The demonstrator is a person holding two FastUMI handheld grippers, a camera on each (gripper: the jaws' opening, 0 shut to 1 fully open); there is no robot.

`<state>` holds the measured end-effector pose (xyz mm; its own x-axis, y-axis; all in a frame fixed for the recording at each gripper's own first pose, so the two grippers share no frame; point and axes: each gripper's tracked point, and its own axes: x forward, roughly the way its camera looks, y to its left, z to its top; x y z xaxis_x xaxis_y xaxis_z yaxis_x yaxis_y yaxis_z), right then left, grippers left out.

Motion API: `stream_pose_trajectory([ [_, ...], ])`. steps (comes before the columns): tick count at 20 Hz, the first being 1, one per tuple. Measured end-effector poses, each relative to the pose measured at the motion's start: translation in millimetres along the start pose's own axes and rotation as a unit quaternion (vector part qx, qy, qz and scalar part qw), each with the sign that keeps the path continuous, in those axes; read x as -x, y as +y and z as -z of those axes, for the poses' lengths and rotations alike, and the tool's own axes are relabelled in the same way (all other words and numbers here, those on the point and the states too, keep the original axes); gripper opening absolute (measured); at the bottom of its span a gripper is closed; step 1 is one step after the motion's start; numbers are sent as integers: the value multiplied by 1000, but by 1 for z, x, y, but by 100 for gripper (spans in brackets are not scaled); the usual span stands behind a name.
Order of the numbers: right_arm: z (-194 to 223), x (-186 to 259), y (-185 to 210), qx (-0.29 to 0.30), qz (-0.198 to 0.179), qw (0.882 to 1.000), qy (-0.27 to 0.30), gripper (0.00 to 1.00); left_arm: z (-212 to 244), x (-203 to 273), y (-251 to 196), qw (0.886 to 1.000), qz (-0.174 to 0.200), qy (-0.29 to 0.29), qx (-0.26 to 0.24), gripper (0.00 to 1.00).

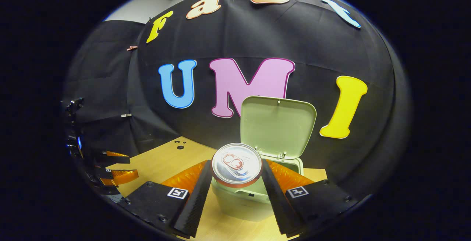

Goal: Press the lid of the desktop garbage bin to open it, pick up the crumpled paper on the desktop and throw it into the bin, then pick up the pop can on the desktop and drop it into the bin, and finally close the garbage bin lid.

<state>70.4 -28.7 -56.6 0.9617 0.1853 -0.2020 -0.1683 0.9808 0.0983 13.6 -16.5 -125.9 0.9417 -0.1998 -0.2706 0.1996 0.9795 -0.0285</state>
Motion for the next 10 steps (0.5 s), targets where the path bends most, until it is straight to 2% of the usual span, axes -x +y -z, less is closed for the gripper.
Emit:
stream_pose_trajectory([
  [5, 18, -25, -19, -6, 20, 999, 25, 82, 3, 3, 4, 1000, -7, 4, 0, 94],
  [10, 53, -42, -27, -34, 28, 997, 69, 82, 5, 4, 3, 1000, -6, 6, -2, 94],
])
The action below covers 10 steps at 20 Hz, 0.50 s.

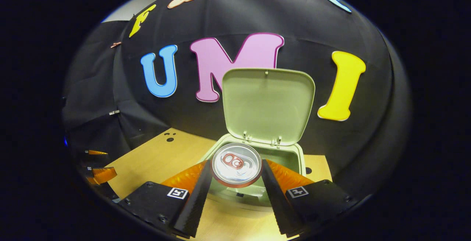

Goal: Press the lid of the desktop garbage bin to open it, pick up the crumpled paper on the desktop and throw it into the bin, then pick up the pop can on the desktop and drop it into the bin, and finally close the garbage bin lid.

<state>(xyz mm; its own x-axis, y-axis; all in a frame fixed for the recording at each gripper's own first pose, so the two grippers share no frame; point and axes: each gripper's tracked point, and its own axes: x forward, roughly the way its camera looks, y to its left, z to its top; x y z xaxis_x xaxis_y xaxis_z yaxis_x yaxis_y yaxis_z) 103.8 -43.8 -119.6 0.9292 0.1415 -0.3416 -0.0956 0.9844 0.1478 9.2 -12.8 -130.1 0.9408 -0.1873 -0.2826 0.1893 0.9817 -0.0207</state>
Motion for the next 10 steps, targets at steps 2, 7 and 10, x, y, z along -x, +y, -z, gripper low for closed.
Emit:
stream_pose_trajectory([
  [2, 10, -6, -3, -1, 5, 1000, 18, 82, 1, 0, 0, 1000, 1, 2, -2, 94],
  [7, 22, -14, -5, -13, 4, 999, 41, 83, 2, -2, 6, 1000, -2, 6, 0, 94],
  [10, 25, -15, -7, -12, 8, 999, 43, 84, -1, -4, 9, 1000, -5, 2, 0, 94],
])
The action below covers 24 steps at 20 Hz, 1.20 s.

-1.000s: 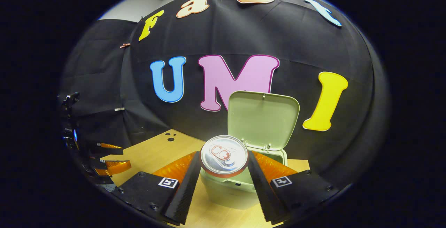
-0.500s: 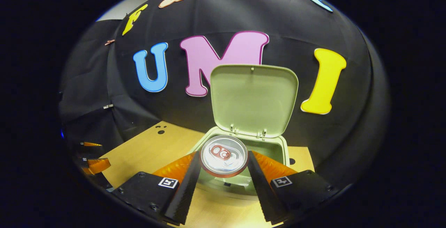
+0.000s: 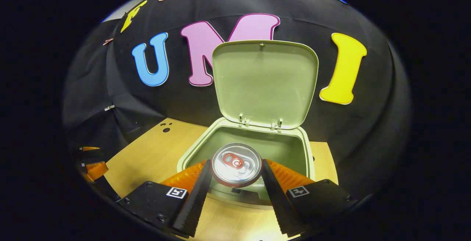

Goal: Press the lid of the desktop garbage bin to open it, pick up the crumpled paper on the desktop and throw it into the bin, then pick up the pop can on the desktop and drop it into the bin, and finally close the garbage bin lid.

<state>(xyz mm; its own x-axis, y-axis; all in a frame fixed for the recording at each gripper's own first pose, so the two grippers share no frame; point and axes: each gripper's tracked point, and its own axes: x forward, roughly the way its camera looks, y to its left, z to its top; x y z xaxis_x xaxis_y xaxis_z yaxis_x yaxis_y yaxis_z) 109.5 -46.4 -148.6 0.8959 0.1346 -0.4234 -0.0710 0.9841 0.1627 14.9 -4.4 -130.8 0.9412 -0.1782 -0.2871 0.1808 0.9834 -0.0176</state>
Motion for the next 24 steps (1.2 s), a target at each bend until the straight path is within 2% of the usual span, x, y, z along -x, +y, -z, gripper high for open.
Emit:
stream_pose_trajectory([
  [11, -1, 8, 0, 5, 3, 1000, 2, 84, 1, -6, -3, 1000, 3, -1, 0, 94],
  [13, -22, 18, -4, 6, 15, 999, -33, 87, 2, -6, -4, 1000, 4, -1, -2, 94],
  [14, -35, 26, -7, 10, 24, 998, -52, 100, 2, -5, -3, 1000, 4, -1, -3, 94],
  [16, -58, 34, -14, 18, 39, 996, -78, 99, 3, -5, -4, 1000, 5, 0, -4, 94],
  [24, -159, 59, -16, -13, 25, 982, -185, 98, -1, -4, -15, 1000, 14, -4, -4, 94],
])
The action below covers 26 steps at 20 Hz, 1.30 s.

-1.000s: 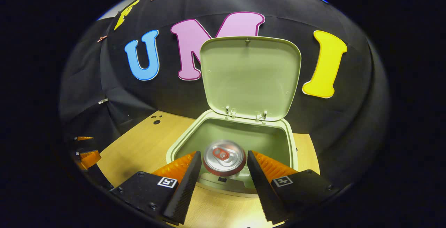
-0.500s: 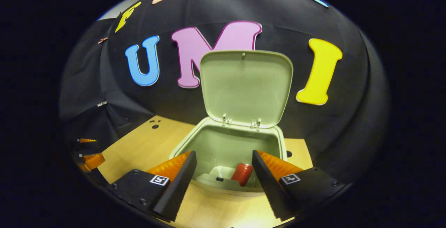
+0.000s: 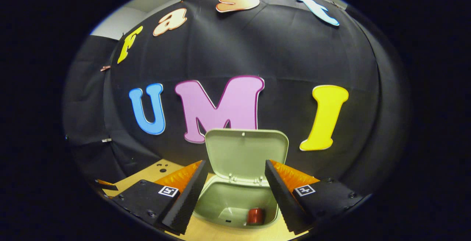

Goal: Press the lid of the desktop garbage bin to open it, pick up the crumpled paper on the desktop and throw it into the bin, then pick up the pop can on the desktop and drop it into the bin, and finally close the garbage bin lid.

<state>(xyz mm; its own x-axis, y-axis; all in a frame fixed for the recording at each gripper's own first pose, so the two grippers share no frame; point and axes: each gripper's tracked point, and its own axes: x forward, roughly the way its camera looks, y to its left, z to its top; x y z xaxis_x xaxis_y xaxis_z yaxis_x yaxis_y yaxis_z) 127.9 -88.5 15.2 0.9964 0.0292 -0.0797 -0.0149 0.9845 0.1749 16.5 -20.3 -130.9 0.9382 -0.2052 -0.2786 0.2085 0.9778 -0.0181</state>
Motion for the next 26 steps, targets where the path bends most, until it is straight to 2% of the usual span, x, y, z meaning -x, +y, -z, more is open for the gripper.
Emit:
stream_pose_trajectory([
  [6, -38, -35, -2, 50, -1, 998, -29, 97, -7, 4, -8, 1000, 4, -9, -4, 94],
  [15, -48, -97, -3, 70, 8, 997, -17, 97, -10, 11, -2, 1000, -15, -8, 4, 94],
  [21, -33, -121, -9, 37, 14, 999, 18, 98, -10, 11, 3, 1000, -29, -7, 8, 94],
  [26, -25, -109, -6, 13, -1, 999, 35, 98, -8, 13, 3, 999, -29, -5, 12, 94],
])
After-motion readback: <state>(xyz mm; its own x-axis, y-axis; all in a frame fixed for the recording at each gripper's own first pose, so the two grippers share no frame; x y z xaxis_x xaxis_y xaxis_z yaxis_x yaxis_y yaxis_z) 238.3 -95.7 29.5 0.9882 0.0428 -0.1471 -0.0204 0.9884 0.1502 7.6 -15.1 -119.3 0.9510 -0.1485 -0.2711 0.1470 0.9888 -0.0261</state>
